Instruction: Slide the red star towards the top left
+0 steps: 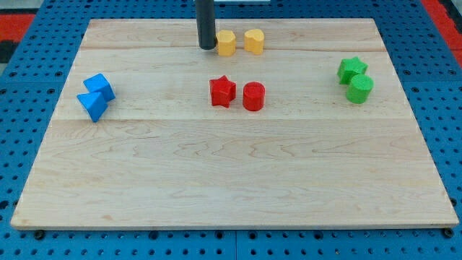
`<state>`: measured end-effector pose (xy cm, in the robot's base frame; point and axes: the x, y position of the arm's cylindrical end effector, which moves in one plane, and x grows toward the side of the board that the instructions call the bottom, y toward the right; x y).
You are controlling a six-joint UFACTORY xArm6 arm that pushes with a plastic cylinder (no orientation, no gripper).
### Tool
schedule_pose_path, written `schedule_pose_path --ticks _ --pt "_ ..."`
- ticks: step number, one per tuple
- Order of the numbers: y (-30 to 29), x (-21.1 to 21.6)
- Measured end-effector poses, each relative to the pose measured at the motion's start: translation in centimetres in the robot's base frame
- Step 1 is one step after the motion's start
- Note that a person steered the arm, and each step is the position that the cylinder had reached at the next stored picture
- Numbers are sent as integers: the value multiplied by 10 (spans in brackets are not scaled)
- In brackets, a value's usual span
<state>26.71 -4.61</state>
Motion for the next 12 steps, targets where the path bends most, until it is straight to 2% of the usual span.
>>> schedule_pose_path --ticks 3,4,5,8,9,10,11,12 --pt "16 0" --pt "8 0" --pt "-13 17" --pt "-21 131" --pt "11 156" --pt "60 149" --pt "60 118" --pt "28 91"
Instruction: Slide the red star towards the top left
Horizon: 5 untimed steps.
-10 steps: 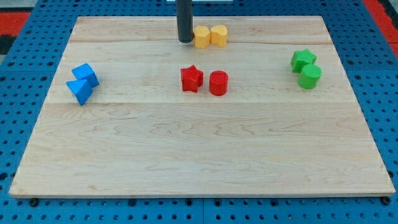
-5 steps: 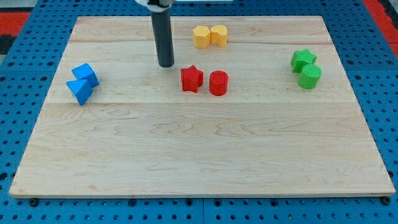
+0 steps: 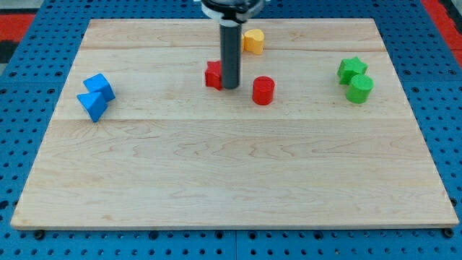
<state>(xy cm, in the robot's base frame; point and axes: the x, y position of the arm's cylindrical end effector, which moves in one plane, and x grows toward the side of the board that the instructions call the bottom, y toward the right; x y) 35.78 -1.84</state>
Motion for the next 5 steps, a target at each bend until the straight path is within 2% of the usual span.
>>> schedule_pose_path --ticks 1,2,5 --pt "-39 -32" --pt "-63 -47" --pt "-114 -40"
